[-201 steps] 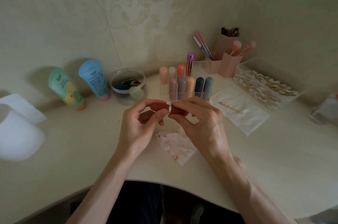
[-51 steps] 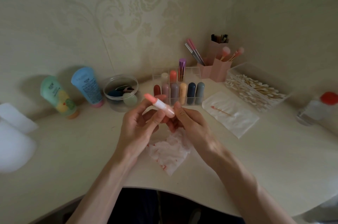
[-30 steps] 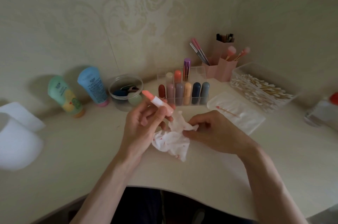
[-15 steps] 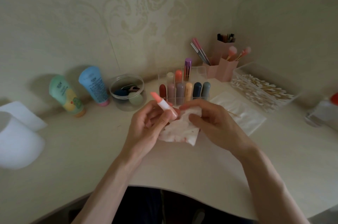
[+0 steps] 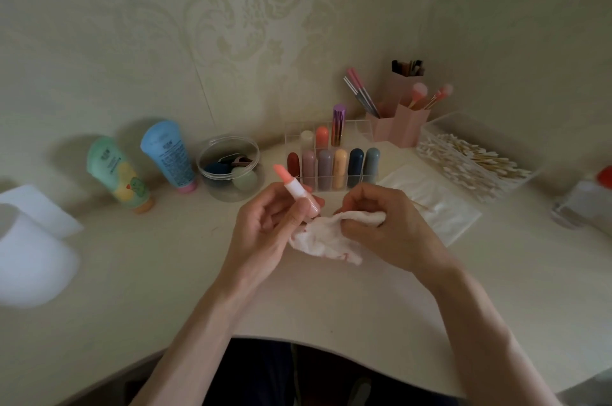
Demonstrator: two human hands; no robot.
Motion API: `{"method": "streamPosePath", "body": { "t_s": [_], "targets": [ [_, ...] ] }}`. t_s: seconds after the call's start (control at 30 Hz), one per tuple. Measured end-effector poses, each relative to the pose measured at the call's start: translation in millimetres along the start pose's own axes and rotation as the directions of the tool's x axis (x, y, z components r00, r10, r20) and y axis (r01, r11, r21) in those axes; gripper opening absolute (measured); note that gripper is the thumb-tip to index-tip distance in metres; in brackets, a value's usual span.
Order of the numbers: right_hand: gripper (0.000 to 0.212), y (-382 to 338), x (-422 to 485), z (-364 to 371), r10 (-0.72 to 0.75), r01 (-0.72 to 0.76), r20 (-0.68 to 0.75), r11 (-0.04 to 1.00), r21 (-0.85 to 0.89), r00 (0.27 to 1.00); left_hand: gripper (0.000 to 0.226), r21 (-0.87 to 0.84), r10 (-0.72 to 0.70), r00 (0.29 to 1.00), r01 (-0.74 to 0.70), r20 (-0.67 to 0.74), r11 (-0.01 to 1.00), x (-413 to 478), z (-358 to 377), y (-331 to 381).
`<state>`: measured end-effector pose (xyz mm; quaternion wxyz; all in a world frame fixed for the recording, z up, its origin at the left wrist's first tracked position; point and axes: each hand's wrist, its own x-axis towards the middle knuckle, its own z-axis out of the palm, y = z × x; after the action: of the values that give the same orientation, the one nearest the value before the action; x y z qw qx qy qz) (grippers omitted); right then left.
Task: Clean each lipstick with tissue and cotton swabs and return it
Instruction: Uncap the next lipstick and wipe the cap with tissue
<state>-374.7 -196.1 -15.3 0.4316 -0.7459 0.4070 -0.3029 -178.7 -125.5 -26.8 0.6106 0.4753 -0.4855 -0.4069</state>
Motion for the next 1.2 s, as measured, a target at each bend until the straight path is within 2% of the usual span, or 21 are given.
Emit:
{"method": "streamPosePath", "body": {
  "t_s": [0.1,0.23,0.33,0.4,0.5,0.63,0.7,0.77,0.83,0.93,1.2],
  "targets": [
    [0.02,3.5,0.4,-0.1,-0.042,0.039,-0.127,0.999,-0.026,0.991,0.023,-0.006,-0.004,1.0,0.004,-0.016,1.0,0.4,-0.8,-2.7],
    [0.022,4.1,0.7,0.6,-0.097,0.108,-0.346,0.994,0.012,0.933,0.022,-0.055,-0.034,0.999,0.034,0.0,0.998,-1.3,-0.1,-1.8],
    [0.023,0.2,-2.1,7.9,-0.155,0.187,-0.416,0.982,0.037,0.896,0.038,-0.123,-0.073,0.997,0.073,0.005,0.99,-0.4,1.6,0.1],
    [0.018,-0.7,-3.1,14.3,-0.167,0.216,-0.4,0.973,0.082,0.901,0.039,-0.142,-0.092,0.996,0.091,-0.004,0.986,0.2,2.3,-0.7],
    [0.014,-1.5,-2.0,23.4,-0.196,0.24,-0.293,0.963,0.121,0.936,0.03,-0.14,-0.081,0.996,0.078,-0.02,0.987,-0.2,1.5,-2.8],
    [0.002,-7.9,-3.2,22.8,-0.068,0.129,-0.2,0.941,0.313,0.977,0.026,-0.151,-0.077,0.995,0.067,-0.064,0.986,1.6,1.7,-3.1],
    [0.016,-9.2,-4.3,20.8,-0.025,0.051,-0.089,0.949,0.312,0.996,0.022,-0.179,-0.088,0.993,0.071,-0.085,0.981,3.0,1.8,-3.1],
    [0.035,-8.0,-5.2,19.4,0.032,-0.03,0.001,0.908,0.418,0.999,0.021,-0.198,-0.095,0.99,0.073,-0.102,0.977,3.1,1.0,-2.6],
    [0.034,-8.7,-4.6,19.2,0.045,-0.039,0.0,0.88,0.474,0.999,0.018,-0.186,-0.086,0.991,0.067,-0.098,0.98,1.7,0.9,-3.0],
    [0.022,-6.7,-5.3,21.1,-0.002,0.012,-0.023,0.902,0.432,1.0,0.015,-0.173,-0.089,0.99,0.07,-0.107,0.982,0.6,2.6,-1.6],
    [0.03,-2.1,-1.9,24.3,-0.043,0.056,-0.039,0.865,0.499,0.998,0.017,-0.12,-0.094,0.995,0.088,-0.041,0.989,-2.2,2.3,0.5]
  ]
}}
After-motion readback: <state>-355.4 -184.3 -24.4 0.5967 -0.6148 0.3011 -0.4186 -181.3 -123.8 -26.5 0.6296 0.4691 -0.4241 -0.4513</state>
